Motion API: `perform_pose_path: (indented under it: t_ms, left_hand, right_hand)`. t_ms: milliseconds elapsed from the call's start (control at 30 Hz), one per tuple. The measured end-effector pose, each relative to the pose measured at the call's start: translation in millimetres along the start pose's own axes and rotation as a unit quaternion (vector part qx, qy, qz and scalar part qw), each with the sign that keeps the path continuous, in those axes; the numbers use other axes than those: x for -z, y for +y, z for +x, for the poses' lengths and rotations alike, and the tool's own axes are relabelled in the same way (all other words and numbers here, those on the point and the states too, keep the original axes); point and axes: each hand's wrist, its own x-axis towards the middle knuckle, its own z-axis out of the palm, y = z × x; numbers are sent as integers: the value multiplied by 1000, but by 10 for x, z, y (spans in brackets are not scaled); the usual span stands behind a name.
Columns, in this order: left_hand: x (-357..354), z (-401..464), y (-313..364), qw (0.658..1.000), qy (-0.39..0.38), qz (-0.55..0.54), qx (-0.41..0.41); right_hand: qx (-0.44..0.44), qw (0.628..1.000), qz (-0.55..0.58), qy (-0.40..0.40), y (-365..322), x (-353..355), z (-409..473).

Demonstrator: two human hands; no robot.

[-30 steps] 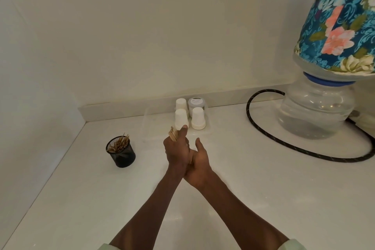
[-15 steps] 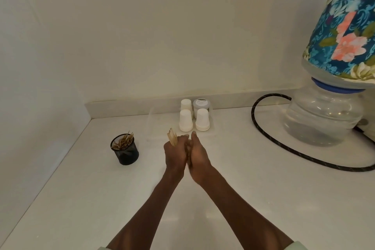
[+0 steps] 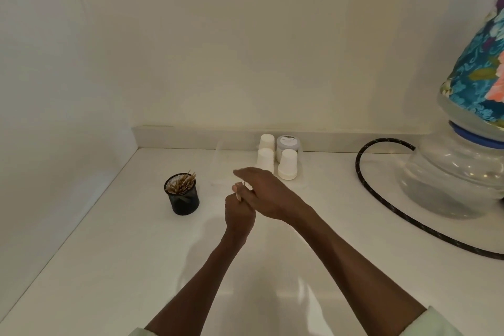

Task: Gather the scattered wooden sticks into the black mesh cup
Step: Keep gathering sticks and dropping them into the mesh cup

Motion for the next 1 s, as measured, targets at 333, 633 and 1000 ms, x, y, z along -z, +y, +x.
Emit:
perform_pose_path:
  t_ms: [333,633,1000]
  left_hand:
    - [411,277,-267,987,13,156,-22]
    - [663,486,-416,982,45,182,-4]
    - [829,618,-858,978,-58,189,65]
  right_hand:
    - [-54,996,-9,-70,-317,-157,393]
    - [-149,982,-54,-106,-509,-387,847]
    - [-119,991,-55,11,-402,-97,1499]
